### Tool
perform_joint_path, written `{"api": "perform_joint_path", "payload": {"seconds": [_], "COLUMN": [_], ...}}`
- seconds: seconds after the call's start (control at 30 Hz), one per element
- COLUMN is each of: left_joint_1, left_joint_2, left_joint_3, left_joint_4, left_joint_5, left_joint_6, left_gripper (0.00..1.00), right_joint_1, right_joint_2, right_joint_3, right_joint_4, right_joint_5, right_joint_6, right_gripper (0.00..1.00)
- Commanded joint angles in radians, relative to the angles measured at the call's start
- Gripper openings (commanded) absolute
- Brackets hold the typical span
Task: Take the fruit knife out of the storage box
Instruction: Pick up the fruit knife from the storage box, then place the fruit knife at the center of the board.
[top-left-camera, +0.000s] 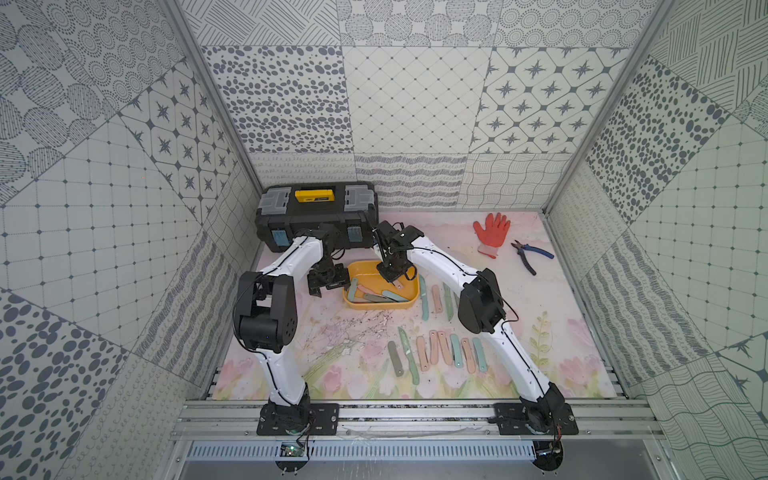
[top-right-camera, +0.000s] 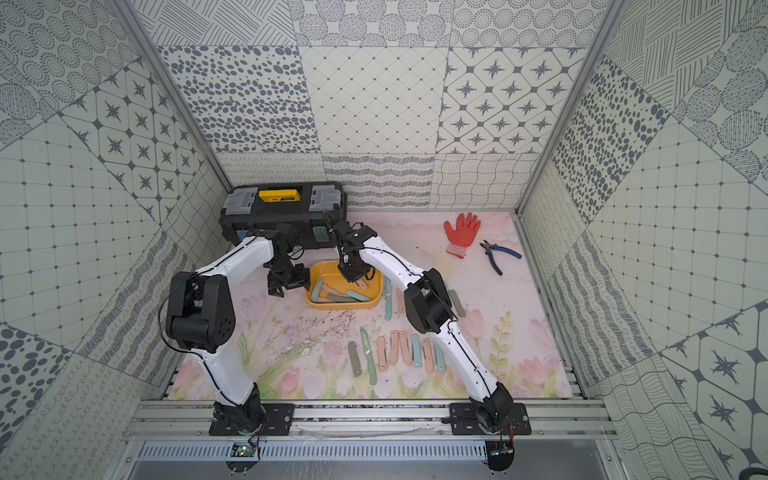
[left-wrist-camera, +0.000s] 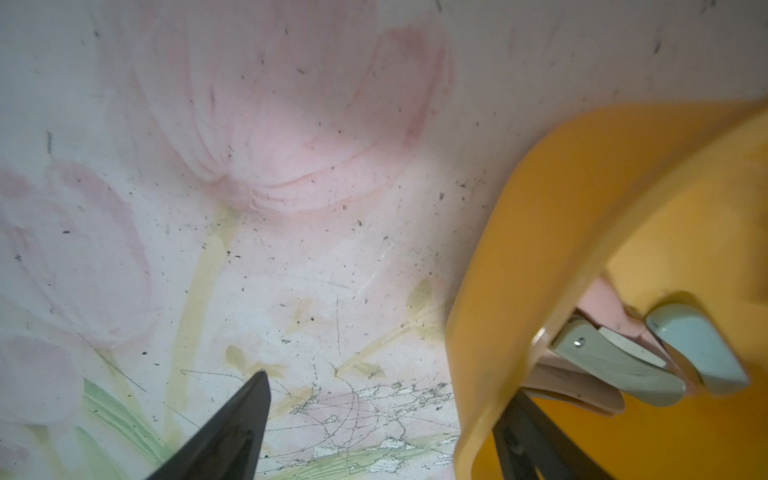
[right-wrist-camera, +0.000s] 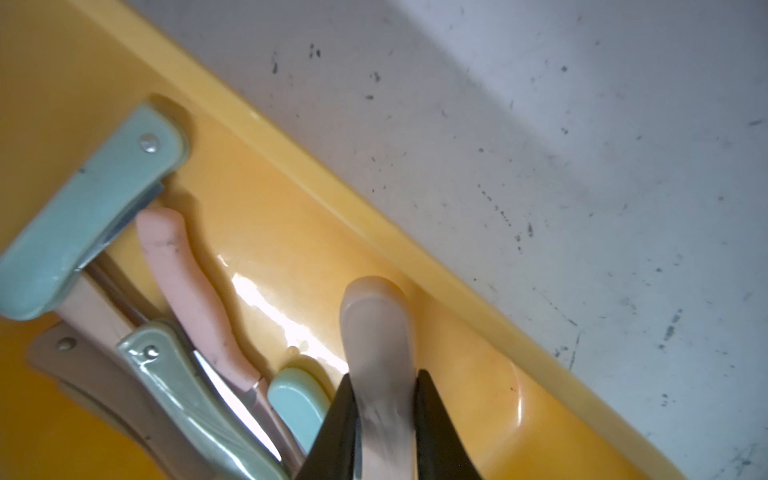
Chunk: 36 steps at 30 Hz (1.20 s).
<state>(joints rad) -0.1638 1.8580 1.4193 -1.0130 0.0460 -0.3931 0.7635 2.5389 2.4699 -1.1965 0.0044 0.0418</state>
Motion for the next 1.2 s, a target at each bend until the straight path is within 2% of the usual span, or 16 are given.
{"api": "perform_joint_path", "payload": {"seconds": [0.0,0.4,0.57,0.83,1.17], "left_joint_1": [-0.002,-0.002,-0.002,-0.002,-0.002], "left_joint_2": [-0.019,-0.020,-0.021,-0.021,-0.021], "left_joint_3": [0.008,0.008,0.008,0.007,0.006], "left_joint_4": [-0.027,-0.026,-0.027,-0.026,-0.024], "left_joint_5": [0.008,0.006,0.008,0.009,0.013], "left_joint_6": [-0.013,-0.012,-0.012,-0.012,-0.013], "left_gripper": [0.81,0.81,0.81,0.81,0.81], "right_joint_1": [0.005,0.007,0.007,-0.004,-0.072], "right_joint_2": [-0.055,-0.072,-0.151,-0.432,-0.778], "right_joint_3": [0.032,0.035,0.000,-0.352,-0.848], "right_joint_4": [-0.017,-0.023,-0.049,0.119,0.231], "right_joint_5": [-0.007,-0.005,0.012,-0.011,0.069], "right_joint_6": [0.014,0.032,0.062,0.130,0.242], "right_gripper": [0.22,0.22,0.22,0.22,0.21]}}
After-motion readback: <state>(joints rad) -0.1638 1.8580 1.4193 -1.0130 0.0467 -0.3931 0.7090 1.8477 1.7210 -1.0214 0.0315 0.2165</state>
